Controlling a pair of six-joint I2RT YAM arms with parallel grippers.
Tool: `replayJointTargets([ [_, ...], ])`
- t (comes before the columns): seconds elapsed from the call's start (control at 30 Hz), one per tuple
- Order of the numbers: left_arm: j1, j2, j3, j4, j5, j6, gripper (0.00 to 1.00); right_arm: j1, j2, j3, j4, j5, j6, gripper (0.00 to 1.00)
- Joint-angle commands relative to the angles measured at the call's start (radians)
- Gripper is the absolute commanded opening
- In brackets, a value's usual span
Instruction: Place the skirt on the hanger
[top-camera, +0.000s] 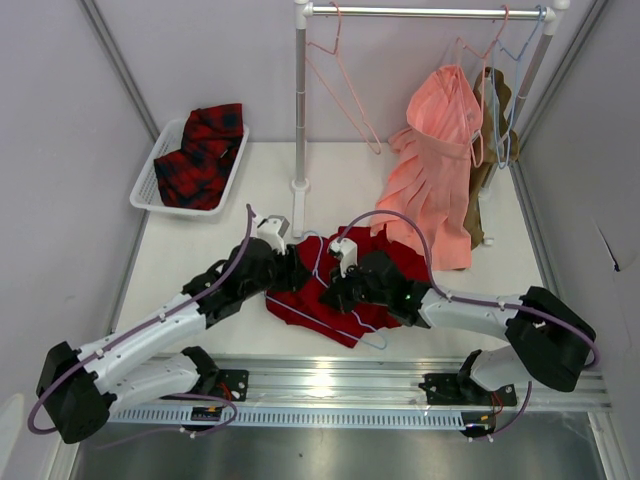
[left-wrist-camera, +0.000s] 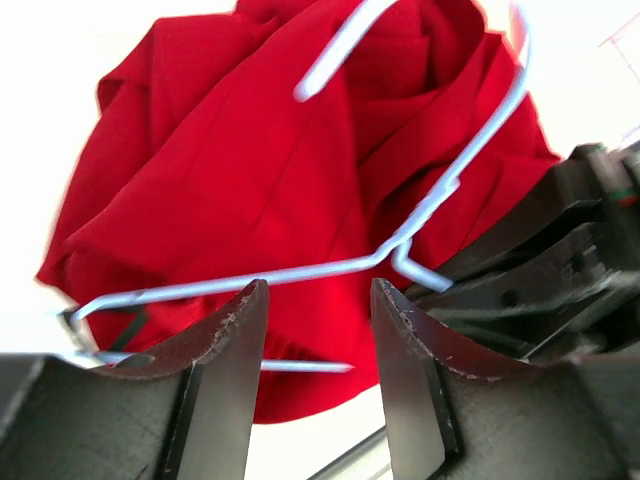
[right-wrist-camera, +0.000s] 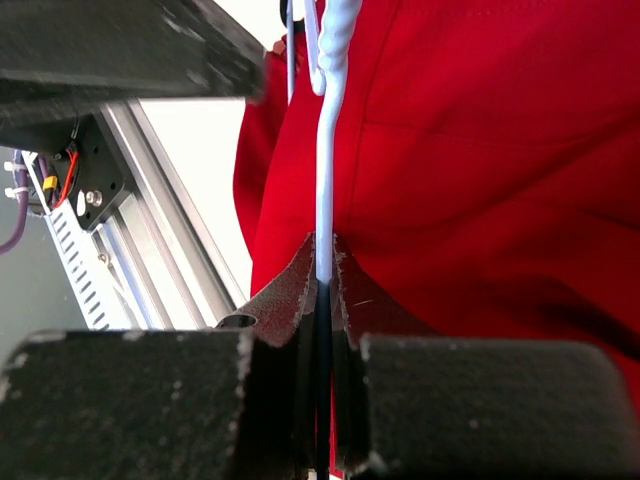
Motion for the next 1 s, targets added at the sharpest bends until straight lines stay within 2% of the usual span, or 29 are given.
replayJointTargets([
  [0.0,-0.021,0.008,-0.009,0.173,0.01,-0.045,0.51,0.013,0.023,0.058,0.041,0.018,-0.02,0.0],
  [0.27,-0.024,0.042,-0.035,0.238,-0.028,-0.053,0.55,0.019,0.049,0.071,0.025,0.027,-0.017,0.0],
  [0.7,-0.048,0.149,-0.05,0.315,-0.037,-0.077,0.51,0.038,0.065,0.067,0.034,0.056,-0.012,0.0],
  [0.8,-0.051,0.161,-0.05,0.316,-0.042,-0.082,0.42,0.039,0.065,0.073,0.022,0.067,-0.014,0.0],
  [0.9,-0.051,0.177,-0.042,0.303,-0.045,-0.082,0.22,0.039,0.063,0.084,0.002,0.084,-0.014,0.0],
  [0.93,-0.053,0.175,-0.038,0.301,-0.048,-0.077,0.1,0.039,0.063,0.088,-0.009,0.093,-0.012,0.0],
  [0.97,-0.053,0.174,-0.036,0.299,-0.05,-0.074,0.02,0.039,0.06,0.094,-0.031,0.113,-0.009,0.1],
])
